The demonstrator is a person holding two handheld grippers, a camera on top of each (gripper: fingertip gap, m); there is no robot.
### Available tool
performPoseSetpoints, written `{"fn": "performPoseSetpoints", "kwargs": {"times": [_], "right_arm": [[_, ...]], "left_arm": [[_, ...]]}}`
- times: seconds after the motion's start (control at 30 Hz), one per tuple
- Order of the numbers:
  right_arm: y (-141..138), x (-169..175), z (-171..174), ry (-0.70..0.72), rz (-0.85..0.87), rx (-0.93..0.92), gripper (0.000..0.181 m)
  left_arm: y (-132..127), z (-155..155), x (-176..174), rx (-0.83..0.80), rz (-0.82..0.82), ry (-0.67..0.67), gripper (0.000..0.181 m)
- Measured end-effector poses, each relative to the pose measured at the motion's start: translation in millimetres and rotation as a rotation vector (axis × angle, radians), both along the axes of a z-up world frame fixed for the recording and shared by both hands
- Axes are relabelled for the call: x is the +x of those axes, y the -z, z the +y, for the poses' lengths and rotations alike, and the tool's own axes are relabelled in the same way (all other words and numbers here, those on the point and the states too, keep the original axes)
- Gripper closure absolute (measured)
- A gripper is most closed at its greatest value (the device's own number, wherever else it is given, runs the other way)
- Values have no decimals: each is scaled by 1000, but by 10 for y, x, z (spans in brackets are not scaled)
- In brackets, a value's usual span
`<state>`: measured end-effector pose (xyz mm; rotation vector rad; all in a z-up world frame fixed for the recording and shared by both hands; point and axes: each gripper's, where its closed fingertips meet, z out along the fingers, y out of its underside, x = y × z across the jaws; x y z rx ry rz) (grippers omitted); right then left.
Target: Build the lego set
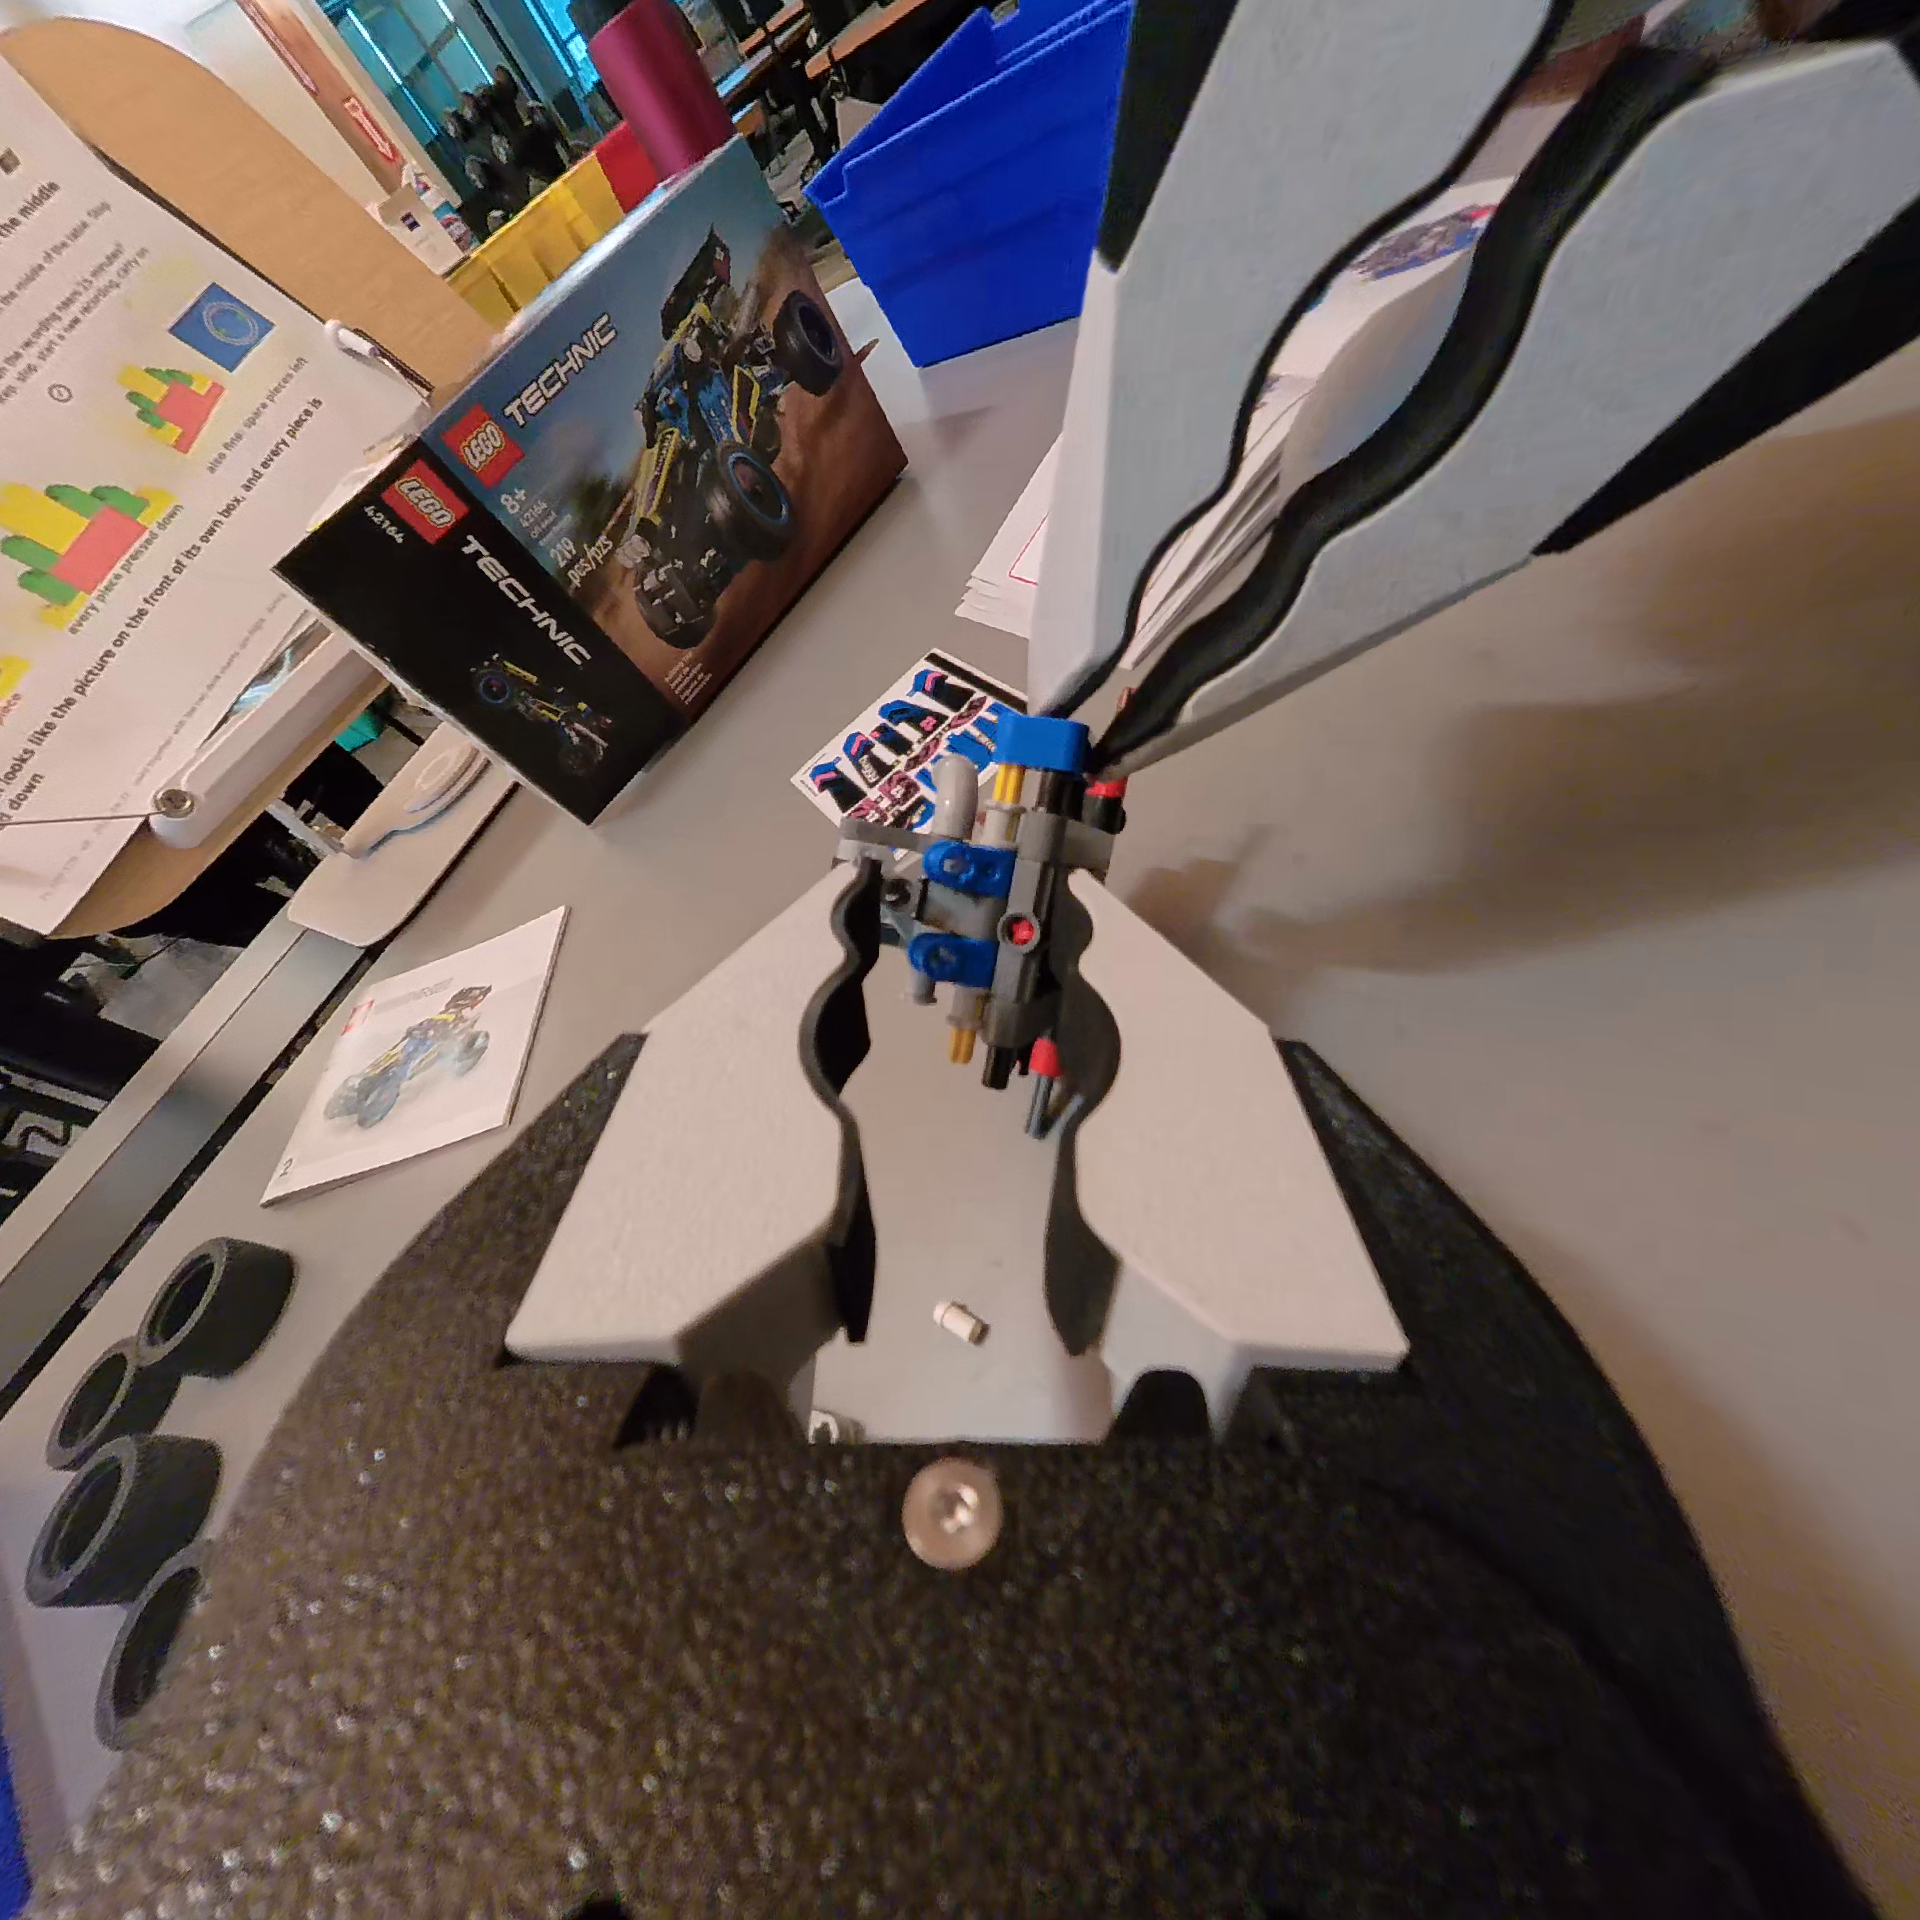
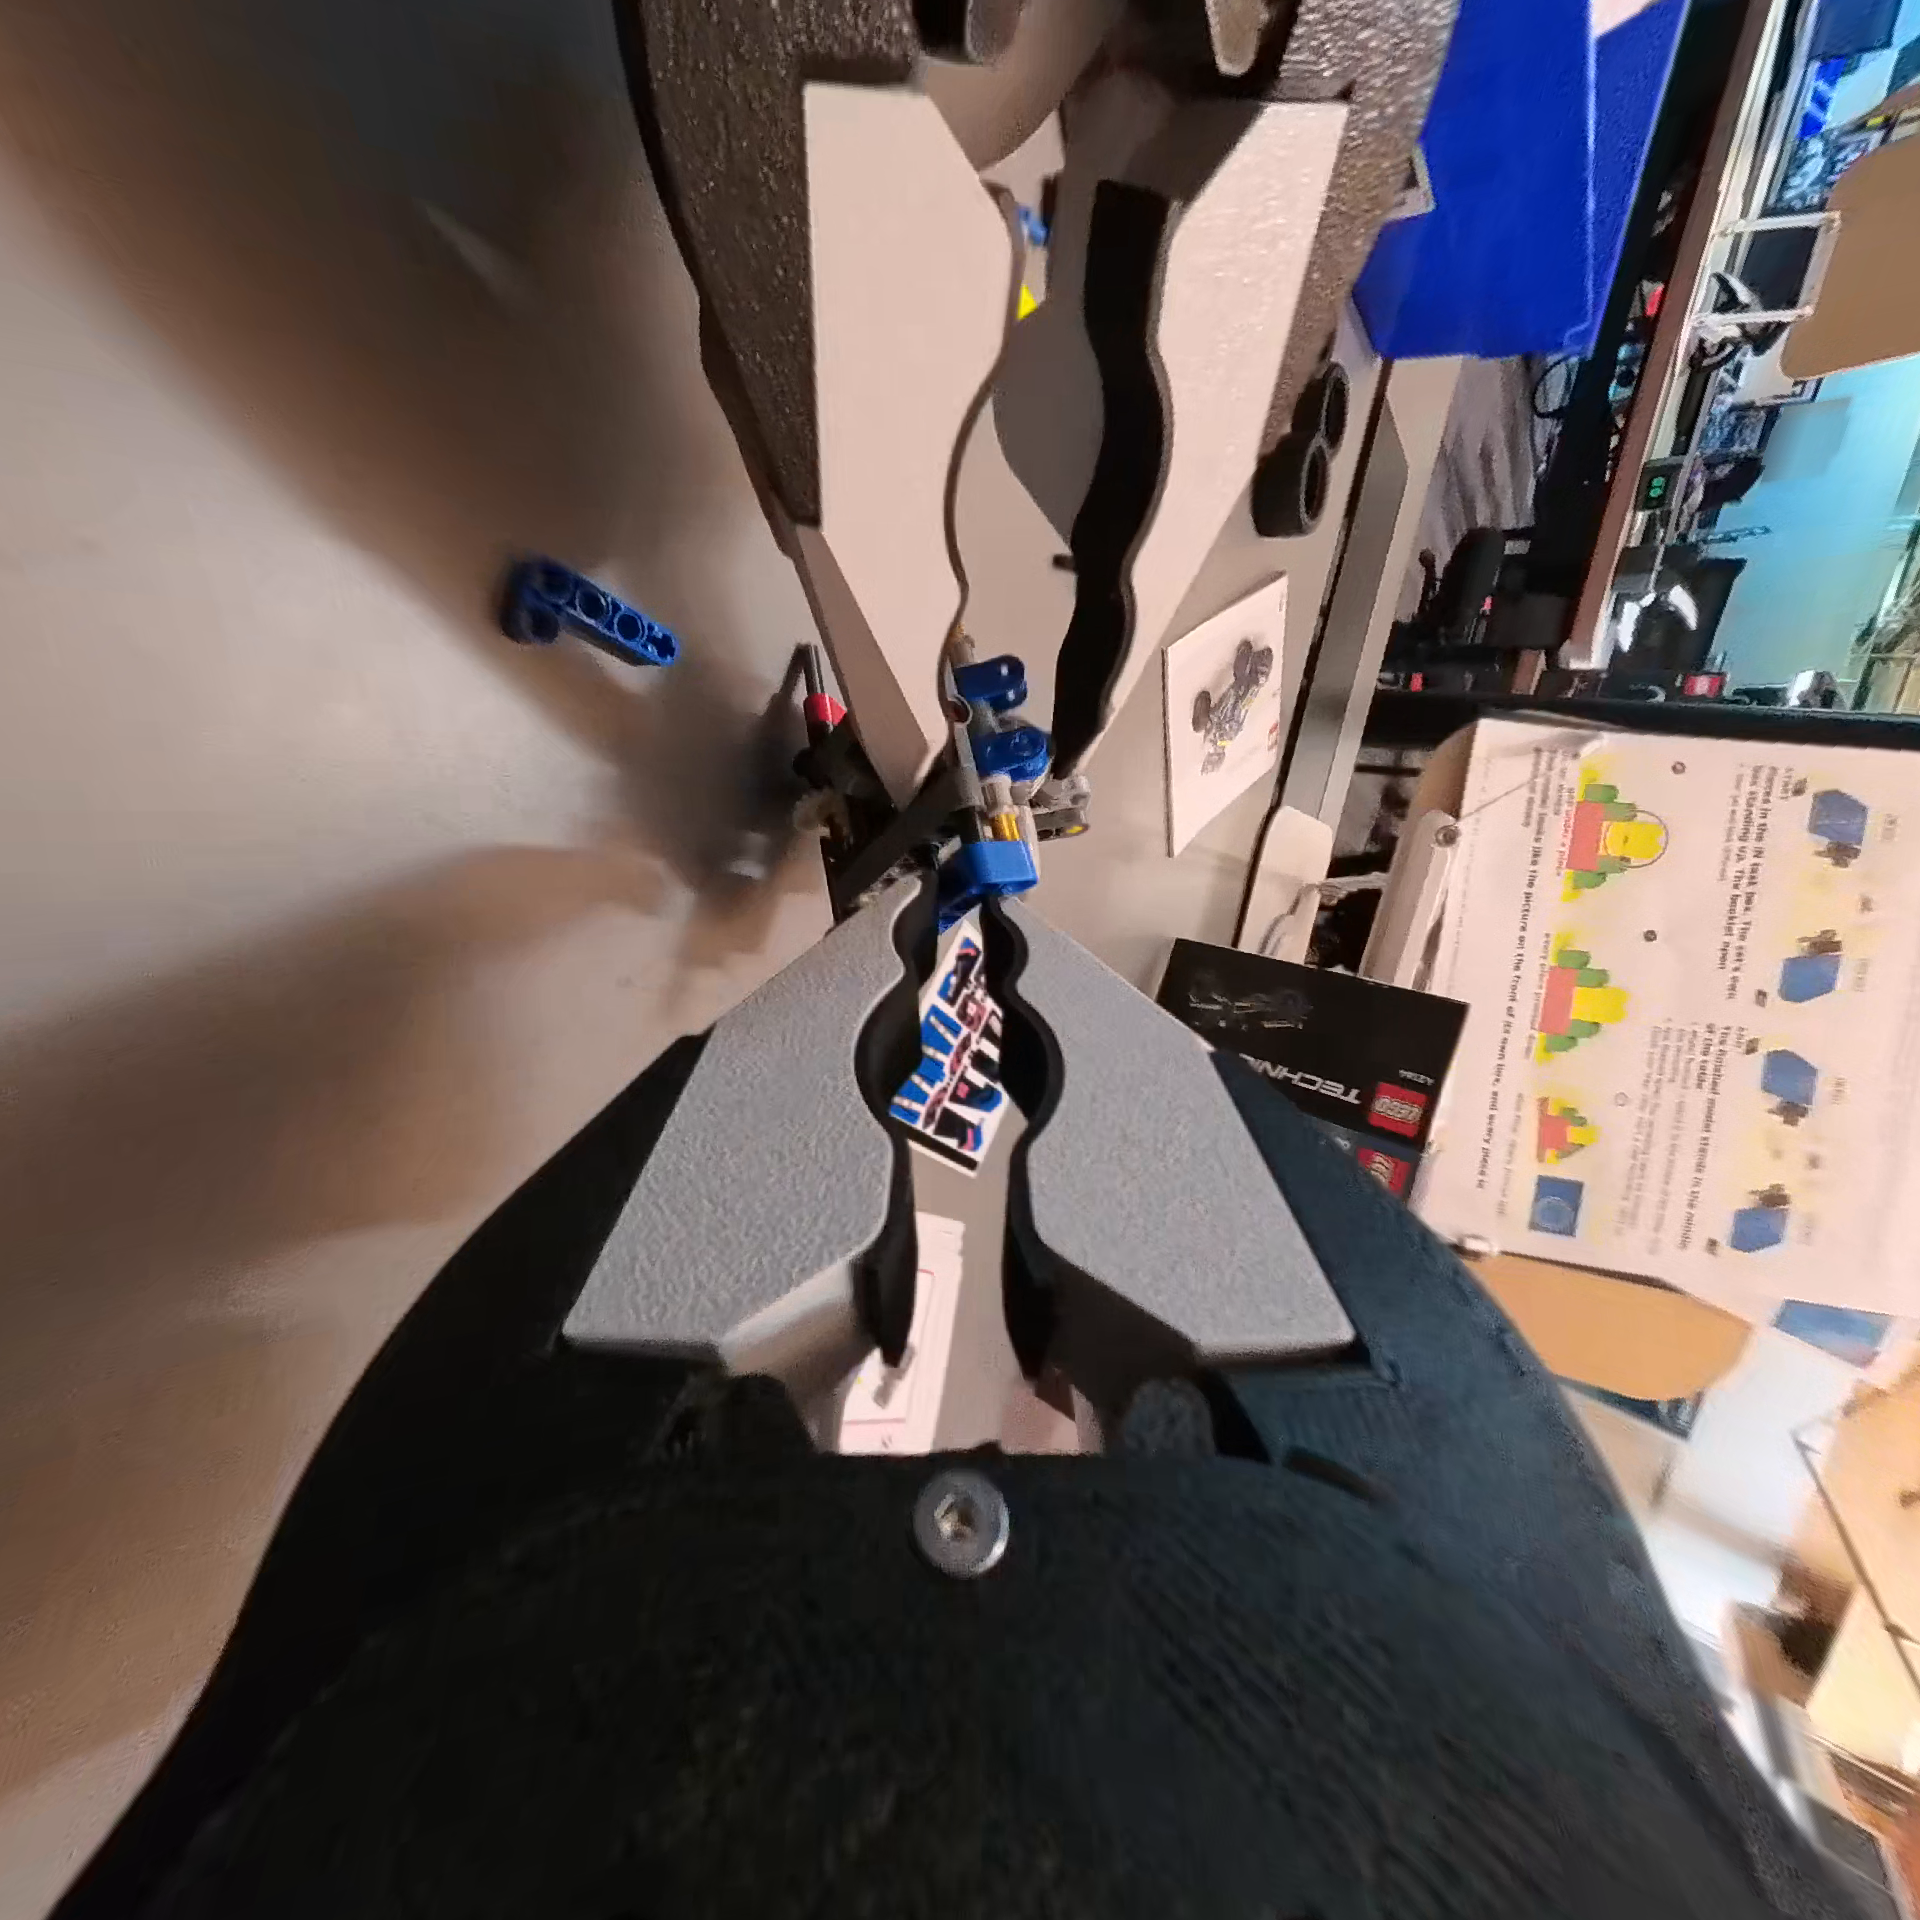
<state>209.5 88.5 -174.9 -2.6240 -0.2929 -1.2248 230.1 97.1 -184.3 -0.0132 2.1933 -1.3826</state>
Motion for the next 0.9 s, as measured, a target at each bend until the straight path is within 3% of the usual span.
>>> {"fn": "performPoseSetpoints", "kwargs": {"times": [0.1, 0.67, 0.9], "right_arm": [[-8, 21, -5, 5, 26, 1, 174], [-90, 17, 87, -90, 334, 392, 165], [-62, 1, 91, -140, 357, 355, 167]], "left_arm": [[-4, 6, 14, -9, 7, -6, 151], [-11, 21, -1, -37, 25, 19, 151], [-6, 14, -13, -32, 20, 26, 151]]}}
